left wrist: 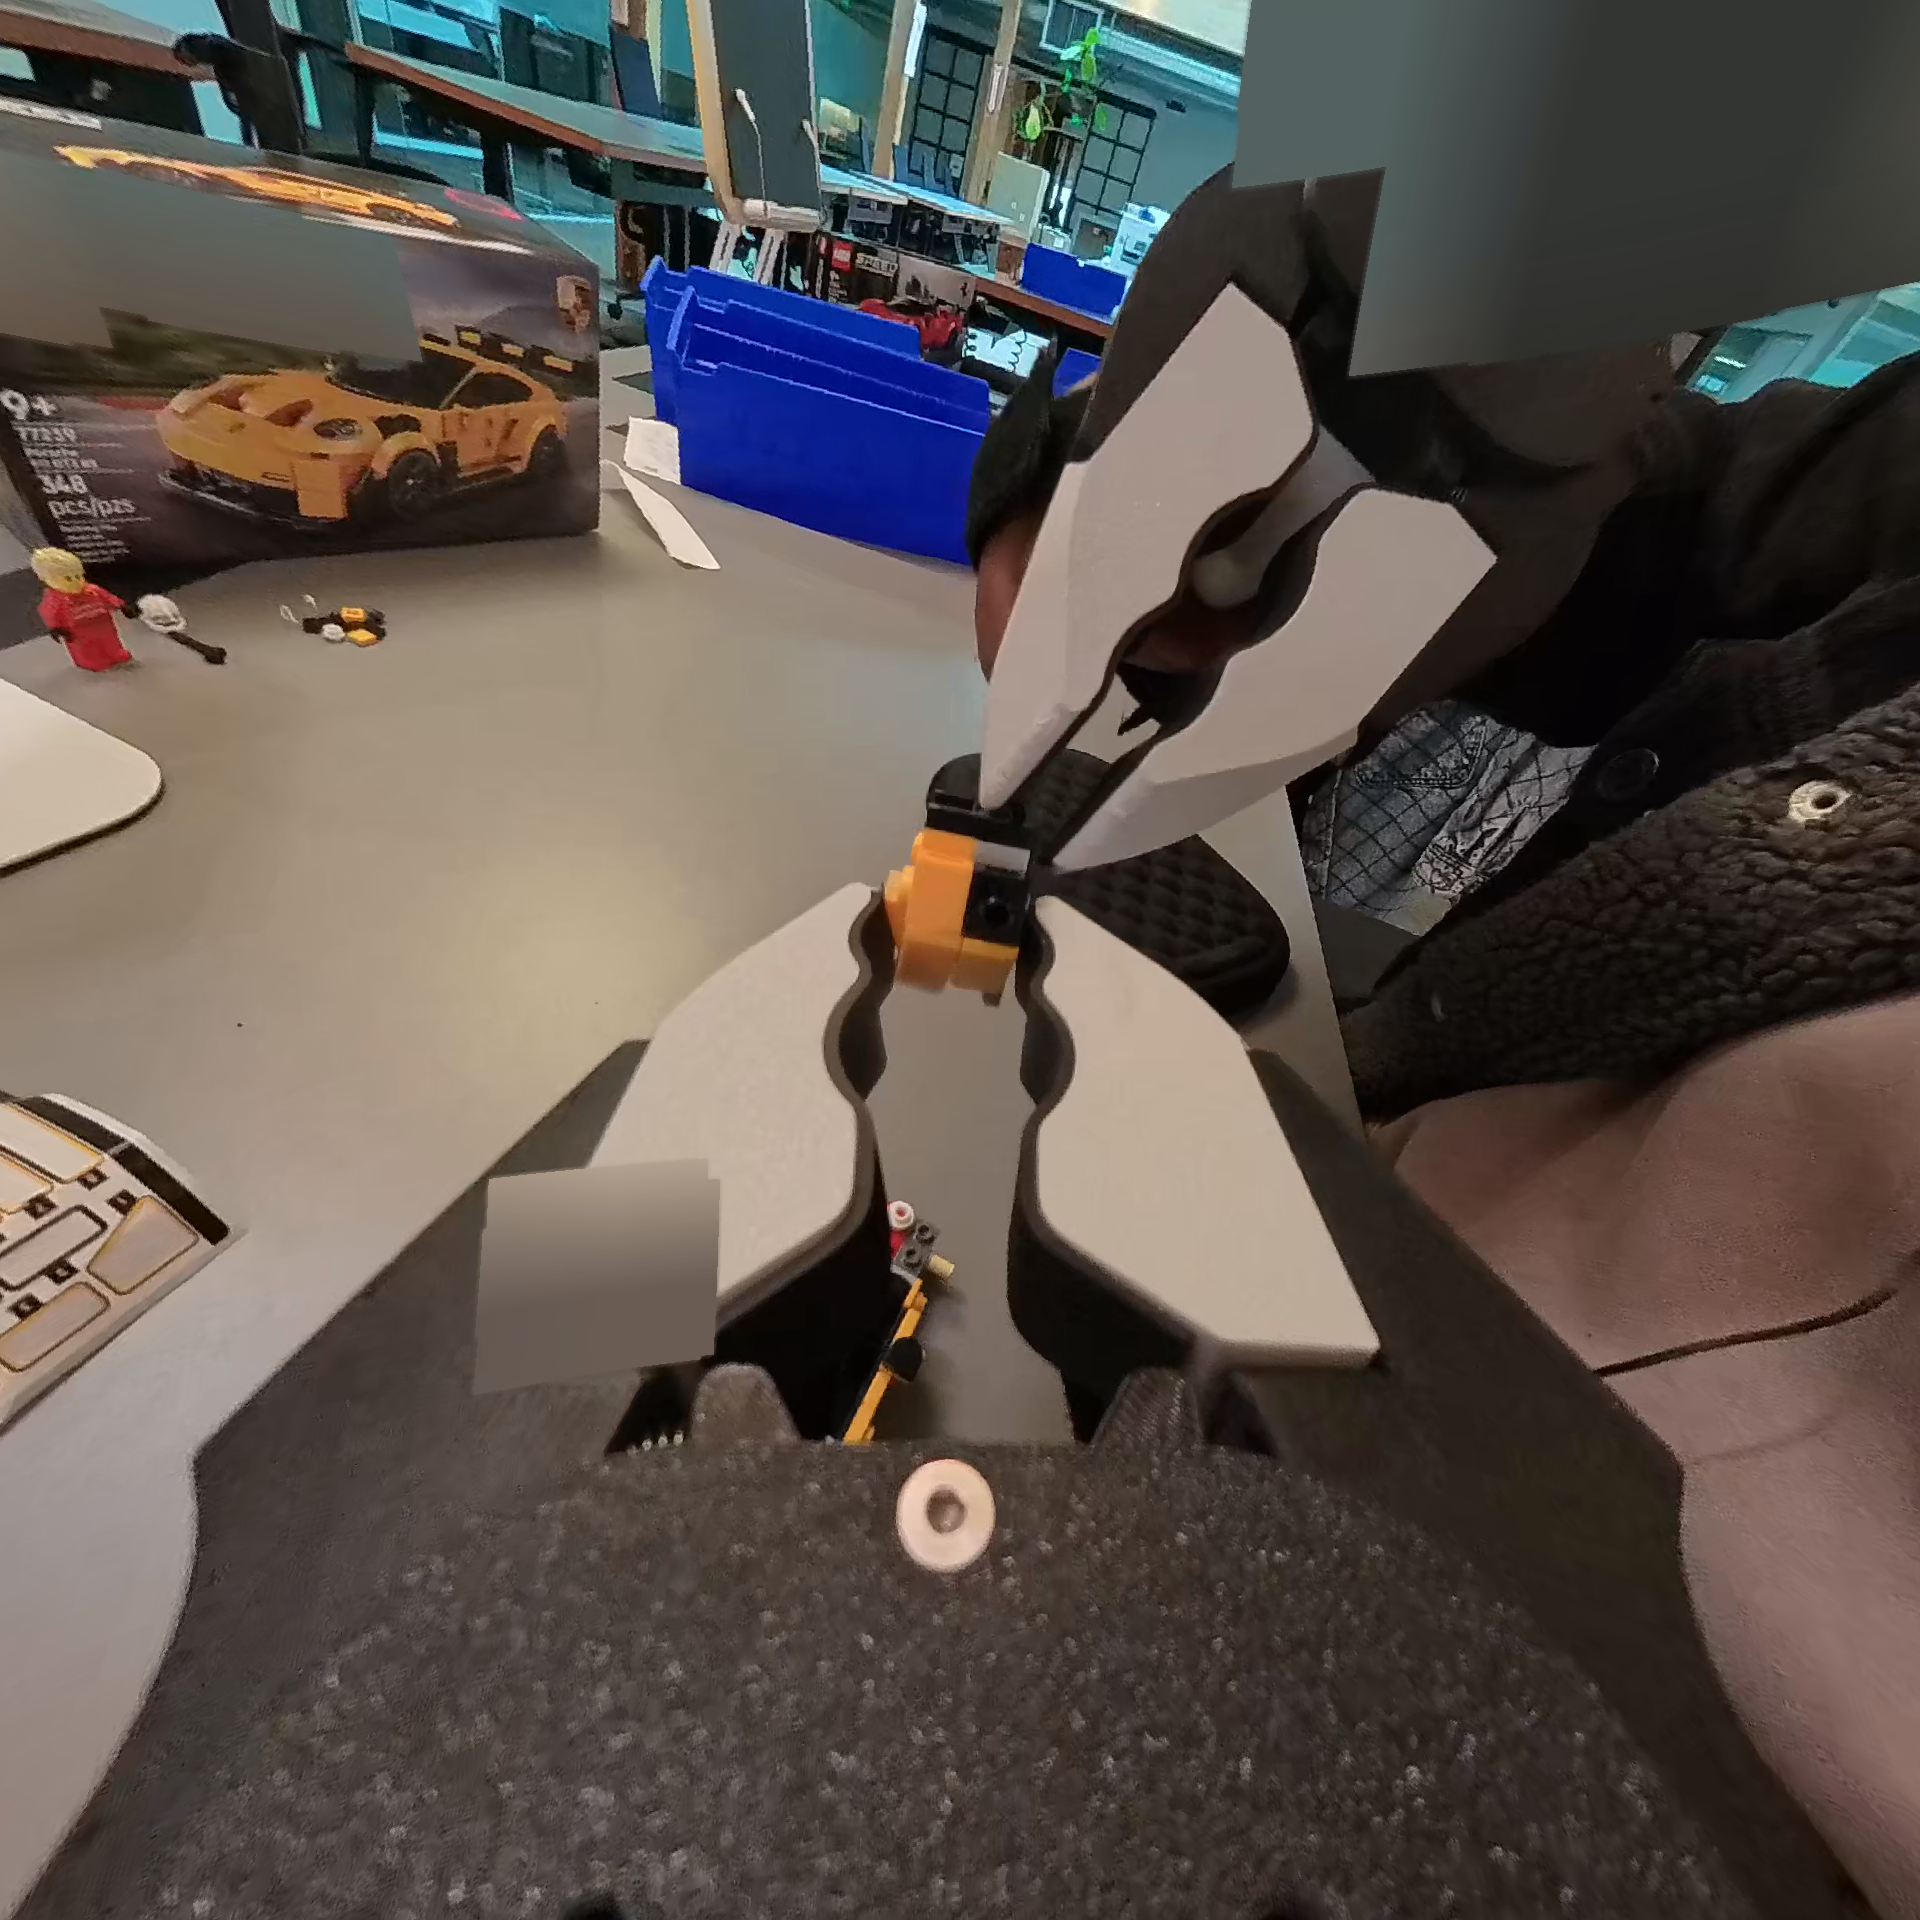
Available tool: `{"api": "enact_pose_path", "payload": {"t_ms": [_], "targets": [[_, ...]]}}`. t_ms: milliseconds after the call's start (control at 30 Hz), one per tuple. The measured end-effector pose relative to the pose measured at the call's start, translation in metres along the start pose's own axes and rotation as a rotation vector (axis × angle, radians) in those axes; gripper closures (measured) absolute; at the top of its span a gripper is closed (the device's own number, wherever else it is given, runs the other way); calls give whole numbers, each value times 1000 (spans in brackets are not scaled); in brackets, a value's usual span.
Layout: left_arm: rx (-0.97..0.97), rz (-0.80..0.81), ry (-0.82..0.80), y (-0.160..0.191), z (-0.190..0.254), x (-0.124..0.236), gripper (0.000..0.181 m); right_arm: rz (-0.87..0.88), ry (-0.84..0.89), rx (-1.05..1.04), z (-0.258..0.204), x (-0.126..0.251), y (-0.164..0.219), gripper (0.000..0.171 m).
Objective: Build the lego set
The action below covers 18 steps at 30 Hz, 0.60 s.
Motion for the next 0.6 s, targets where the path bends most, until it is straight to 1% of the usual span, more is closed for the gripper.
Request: {"api": "enact_pose_path", "payload": {"t_ms": [133,233,367,467,600], "targets": [[2,1,-2,0,-1,0,159,-4,22,10,0,0,0,163],[5,4,1,0,-1,0,158,8,16,-27,1,0,0,163],[-26,27,7,-4,1,2,158,35,-28,-51,2,6,-5,156],[-57,30,9,-4,3,2,158,45,-62,-63,5,10,-6,157],[-113,43,22,-5,8,2,158,49,-173,-103,10,18,-6,160]]}}
Point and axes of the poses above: each gripper's, where its closed fingertips meet, x back along the fingers, y out of its underside, z = x × y across the jaws, the point moved 5 cm from there along x, back along the fingers, and after that the axes turned 7 degrees about -y, right-handed, at the moved point
